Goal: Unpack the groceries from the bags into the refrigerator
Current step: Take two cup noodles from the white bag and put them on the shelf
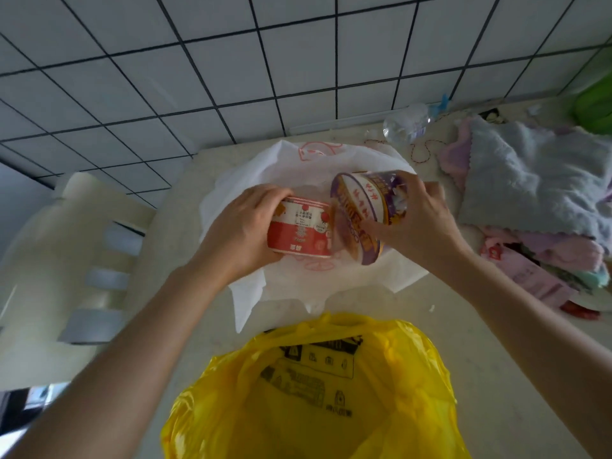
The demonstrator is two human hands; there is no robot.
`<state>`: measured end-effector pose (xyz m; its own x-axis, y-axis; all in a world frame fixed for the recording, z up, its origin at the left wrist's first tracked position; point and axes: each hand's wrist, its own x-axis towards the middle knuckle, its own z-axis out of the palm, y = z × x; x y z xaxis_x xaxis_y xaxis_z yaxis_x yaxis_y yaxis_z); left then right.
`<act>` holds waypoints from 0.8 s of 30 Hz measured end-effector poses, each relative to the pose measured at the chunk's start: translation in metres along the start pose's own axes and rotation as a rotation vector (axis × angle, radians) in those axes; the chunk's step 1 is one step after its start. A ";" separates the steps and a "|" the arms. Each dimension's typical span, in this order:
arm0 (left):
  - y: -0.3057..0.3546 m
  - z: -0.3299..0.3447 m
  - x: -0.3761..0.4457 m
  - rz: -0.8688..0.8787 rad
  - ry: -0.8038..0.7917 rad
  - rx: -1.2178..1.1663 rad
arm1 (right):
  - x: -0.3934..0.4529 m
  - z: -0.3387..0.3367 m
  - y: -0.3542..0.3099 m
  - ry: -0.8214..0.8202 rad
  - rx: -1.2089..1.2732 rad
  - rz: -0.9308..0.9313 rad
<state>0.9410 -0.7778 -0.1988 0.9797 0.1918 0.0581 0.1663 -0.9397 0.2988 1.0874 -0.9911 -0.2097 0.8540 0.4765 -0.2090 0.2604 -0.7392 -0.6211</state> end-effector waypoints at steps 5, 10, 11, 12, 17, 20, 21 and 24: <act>0.026 -0.013 -0.070 -0.481 0.250 -0.453 | -0.028 -0.007 0.004 0.009 0.262 0.085; 0.035 -0.006 -0.132 -0.859 0.389 -0.884 | -0.071 0.006 0.003 -0.076 0.593 0.176; 0.034 -0.004 -0.143 -0.918 0.402 -0.981 | -0.081 0.011 0.003 -0.089 0.633 0.186; 0.034 -0.002 -0.155 -0.978 0.414 -1.076 | -0.090 0.015 0.003 -0.100 0.668 0.202; 0.047 -0.006 -0.217 -1.210 0.456 -1.464 | -0.141 0.044 0.000 -0.121 0.759 0.271; 0.062 -0.011 -0.262 -1.282 0.498 -1.621 | -0.180 0.056 -0.008 -0.151 0.775 0.276; 0.066 -0.011 -0.278 -1.300 0.509 -1.660 | -0.193 0.061 -0.009 -0.164 0.786 0.274; 0.080 -0.007 -0.330 -1.354 0.553 -1.751 | -0.237 0.075 -0.015 -0.205 0.807 0.257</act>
<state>0.6298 -0.9138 -0.1872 0.2521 0.6122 -0.7495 -0.0447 0.7810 0.6229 0.8472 -1.0576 -0.2075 0.7245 0.4744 -0.5001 -0.3943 -0.3098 -0.8652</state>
